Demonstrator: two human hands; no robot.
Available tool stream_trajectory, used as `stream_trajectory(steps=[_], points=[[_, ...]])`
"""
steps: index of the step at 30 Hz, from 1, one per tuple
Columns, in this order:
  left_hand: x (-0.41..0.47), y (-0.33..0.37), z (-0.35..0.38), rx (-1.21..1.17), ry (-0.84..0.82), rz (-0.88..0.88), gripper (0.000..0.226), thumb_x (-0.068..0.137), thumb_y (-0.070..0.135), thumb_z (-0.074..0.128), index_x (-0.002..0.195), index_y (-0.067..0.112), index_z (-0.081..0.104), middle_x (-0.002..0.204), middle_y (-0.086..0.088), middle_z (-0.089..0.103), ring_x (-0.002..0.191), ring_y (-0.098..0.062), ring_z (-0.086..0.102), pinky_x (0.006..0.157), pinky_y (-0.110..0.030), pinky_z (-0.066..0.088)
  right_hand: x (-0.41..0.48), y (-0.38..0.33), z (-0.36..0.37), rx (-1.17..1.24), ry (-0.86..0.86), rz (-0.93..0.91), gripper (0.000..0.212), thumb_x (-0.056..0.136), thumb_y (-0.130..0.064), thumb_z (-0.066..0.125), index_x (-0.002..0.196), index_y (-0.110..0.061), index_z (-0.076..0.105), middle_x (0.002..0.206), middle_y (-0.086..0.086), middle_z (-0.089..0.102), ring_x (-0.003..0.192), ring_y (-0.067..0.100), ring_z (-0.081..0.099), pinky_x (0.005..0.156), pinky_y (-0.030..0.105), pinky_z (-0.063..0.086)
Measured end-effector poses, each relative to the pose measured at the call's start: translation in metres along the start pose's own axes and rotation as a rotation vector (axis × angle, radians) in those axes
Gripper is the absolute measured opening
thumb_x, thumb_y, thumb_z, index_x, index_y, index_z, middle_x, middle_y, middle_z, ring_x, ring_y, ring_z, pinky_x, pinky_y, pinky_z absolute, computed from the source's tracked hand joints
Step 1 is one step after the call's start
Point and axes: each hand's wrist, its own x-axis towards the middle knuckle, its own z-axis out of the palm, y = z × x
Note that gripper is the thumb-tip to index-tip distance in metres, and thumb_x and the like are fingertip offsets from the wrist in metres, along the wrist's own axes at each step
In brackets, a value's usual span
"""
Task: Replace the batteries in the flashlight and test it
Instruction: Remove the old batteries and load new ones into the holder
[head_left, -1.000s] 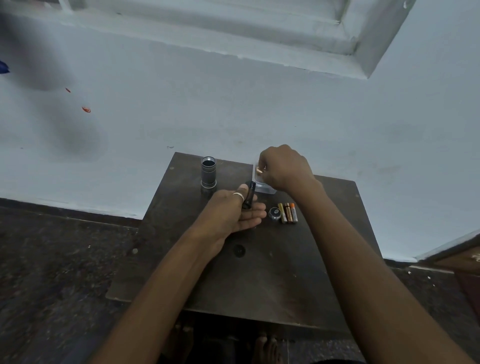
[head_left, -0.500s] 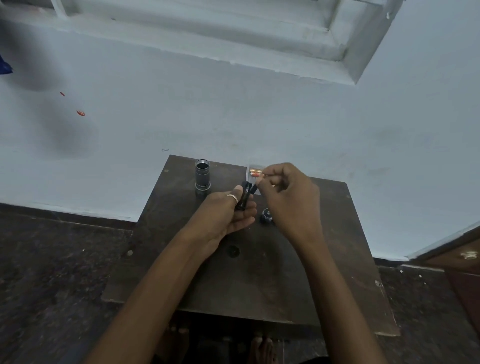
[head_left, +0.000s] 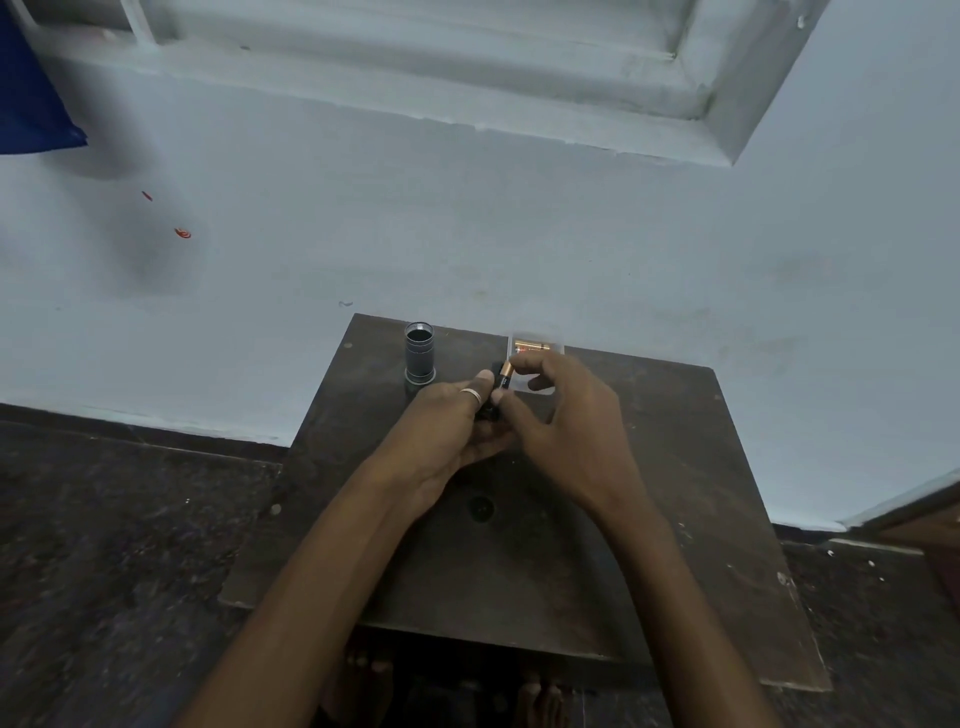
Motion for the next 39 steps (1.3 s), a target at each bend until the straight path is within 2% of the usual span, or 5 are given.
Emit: stream_trajectory(steps=[5, 11, 29, 34, 39], points=[[0.0050, -0.0038, -0.0016, 0.040, 0.047, -0.013, 0.035, 0.103, 0.030, 0.049, 0.100, 0.004, 0.072, 0.083, -0.006, 0.075, 0.072, -0.011, 0.071, 0.066, -0.026, 0.059, 0.0017, 0.0058, -0.0017, -0.030, -0.110, -0.027, 0.054, 0.076, -0.019, 0.085, 0.125, -0.018, 0.062, 0.122, -0.005, 0.065, 0.105, 0.005, 0.054, 0.085, 0.019, 0.041], [0.0031, -0.0044, 0.0028, 0.108, 0.008, 0.052, 0.028, 0.095, 0.032, 0.064, 0.091, 0.006, 0.072, 0.082, -0.005, 0.069, 0.070, -0.010, 0.068, 0.068, -0.025, 0.057, 0.0029, 0.0072, -0.0006, -0.001, -0.100, -0.059, 0.049, 0.079, -0.017, 0.081, 0.124, -0.015, 0.061, 0.120, -0.002, 0.066, 0.109, 0.011, 0.057, 0.085, 0.025, 0.048], [0.0038, -0.0050, 0.0018, 0.107, -0.012, 0.064, 0.028, 0.097, 0.027, 0.061, 0.096, 0.001, 0.072, 0.083, -0.007, 0.070, 0.075, -0.013, 0.071, 0.068, -0.025, 0.057, 0.0033, 0.0095, 0.0020, -0.013, -0.073, -0.128, 0.035, 0.076, -0.010, 0.082, 0.109, -0.009, 0.071, 0.109, 0.002, 0.071, 0.098, 0.009, 0.060, 0.079, 0.031, 0.056], [0.0038, -0.0032, 0.0029, 0.097, -0.014, 0.070, 0.025, 0.098, 0.024, 0.061, 0.096, 0.004, 0.074, 0.084, -0.006, 0.073, 0.077, -0.013, 0.072, 0.068, -0.026, 0.058, 0.0027, 0.0079, 0.0015, 0.074, -0.060, -0.038, 0.054, 0.080, -0.013, 0.080, 0.129, -0.016, 0.058, 0.116, -0.011, 0.063, 0.106, 0.001, 0.059, 0.085, 0.022, 0.055], [0.0047, -0.0060, 0.0032, 0.115, 0.079, 0.128, 0.016, 0.095, 0.022, 0.065, 0.090, 0.009, 0.074, 0.067, 0.002, 0.068, 0.062, -0.008, 0.068, 0.062, -0.024, 0.058, 0.0033, 0.0082, 0.0030, 0.081, -0.077, -0.014, 0.061, 0.081, -0.013, 0.079, 0.135, -0.016, 0.050, 0.124, -0.003, 0.065, 0.109, 0.005, 0.062, 0.085, 0.030, 0.057]])
